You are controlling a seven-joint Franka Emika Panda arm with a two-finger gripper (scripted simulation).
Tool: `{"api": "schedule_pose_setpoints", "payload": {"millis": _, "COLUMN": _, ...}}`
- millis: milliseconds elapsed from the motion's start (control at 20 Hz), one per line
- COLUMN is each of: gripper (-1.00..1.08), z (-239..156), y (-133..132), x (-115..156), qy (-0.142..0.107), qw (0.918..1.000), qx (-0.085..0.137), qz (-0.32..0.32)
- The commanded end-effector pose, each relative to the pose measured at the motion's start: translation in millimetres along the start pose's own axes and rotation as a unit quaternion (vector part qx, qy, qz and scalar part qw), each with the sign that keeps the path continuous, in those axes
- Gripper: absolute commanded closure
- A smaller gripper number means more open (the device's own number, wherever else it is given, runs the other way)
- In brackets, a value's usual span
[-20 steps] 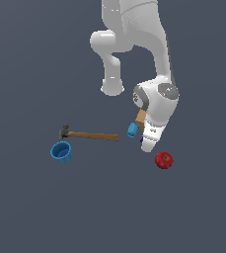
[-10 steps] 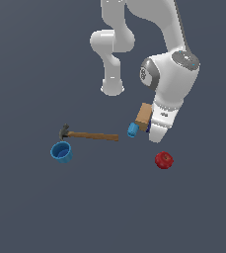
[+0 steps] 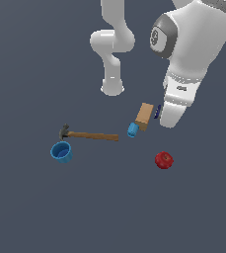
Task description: Pick up a designated object from a clutter of objects.
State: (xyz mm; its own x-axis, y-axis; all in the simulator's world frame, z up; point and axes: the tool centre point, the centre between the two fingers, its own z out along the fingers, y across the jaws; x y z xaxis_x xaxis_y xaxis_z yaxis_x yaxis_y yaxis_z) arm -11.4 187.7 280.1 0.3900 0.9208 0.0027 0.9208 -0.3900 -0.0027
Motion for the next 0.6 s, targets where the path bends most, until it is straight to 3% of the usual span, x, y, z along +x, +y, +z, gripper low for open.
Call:
{"api": "schedule_pose_setpoints", "payload": {"millis": 0, "gripper": 1.08, "z": -26, "y": 3, "x": 2, "qy": 0.0, "qw": 1.0, "qx": 0.0, "qz": 0.0}}
{"api": "schedule_pose_setpoints", "payload": {"millis": 550, "gripper": 1.08, "z": -108, "y": 17, "x": 11, "qy": -0.001, "qw": 1.0, "qx": -0.001, "qz": 0.002}}
